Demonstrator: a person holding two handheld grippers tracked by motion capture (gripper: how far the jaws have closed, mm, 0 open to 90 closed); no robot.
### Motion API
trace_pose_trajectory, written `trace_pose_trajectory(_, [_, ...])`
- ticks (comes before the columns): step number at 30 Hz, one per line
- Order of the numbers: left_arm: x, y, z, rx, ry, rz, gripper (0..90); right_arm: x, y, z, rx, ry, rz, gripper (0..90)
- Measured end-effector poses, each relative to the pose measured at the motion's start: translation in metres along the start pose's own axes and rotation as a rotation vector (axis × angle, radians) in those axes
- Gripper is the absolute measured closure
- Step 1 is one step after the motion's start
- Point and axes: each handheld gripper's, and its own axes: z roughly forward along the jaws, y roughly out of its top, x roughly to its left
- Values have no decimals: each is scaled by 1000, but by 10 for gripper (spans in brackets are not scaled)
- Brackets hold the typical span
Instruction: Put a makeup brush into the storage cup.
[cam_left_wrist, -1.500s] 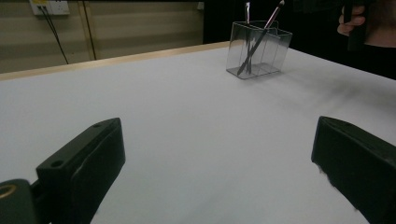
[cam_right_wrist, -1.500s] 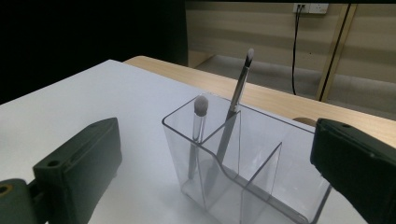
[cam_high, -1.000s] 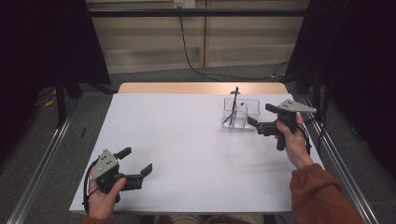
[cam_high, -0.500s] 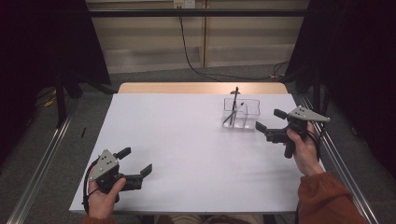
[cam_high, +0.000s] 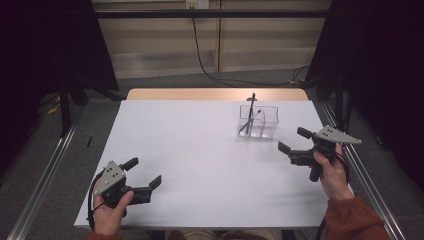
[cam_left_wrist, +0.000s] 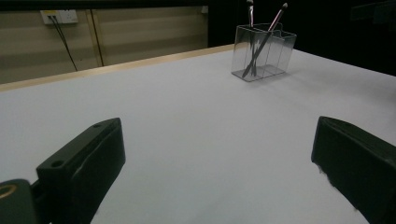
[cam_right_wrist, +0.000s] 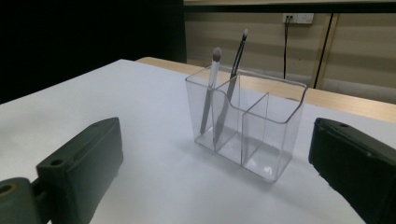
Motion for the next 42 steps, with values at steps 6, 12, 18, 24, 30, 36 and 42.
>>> trace_pose_trajectory(6, [-1,0,0,-4,-2,-5,28,0,-6,-9,2,-10,11,13])
trace_pose_trajectory(12, [-2,-1,-1,-2,20,-3,28,3,-16,-19,14,-13,12,13])
trace_pose_trajectory(18, [-1,-1,-3,-15,13,-23,28,6,-22,-33,-4,-26,27,12])
trace_pose_trajectory(24, [-1,-2,-6,-24,21,-30,28,11,-28,-44,-6,-27,25,10])
trace_pose_trajectory(30, [-1,-3,-8,-18,25,-32,28,14,-37,-54,-4,-35,27,10])
trace_pose_trajectory(36, [0,-5,-15,-17,37,-36,28,15,-41,-63,-13,-50,20,8])
trace_pose_trajectory(42, [1,-9,-18,-12,47,-57,28,14,-44,-66,-14,-57,29,5])
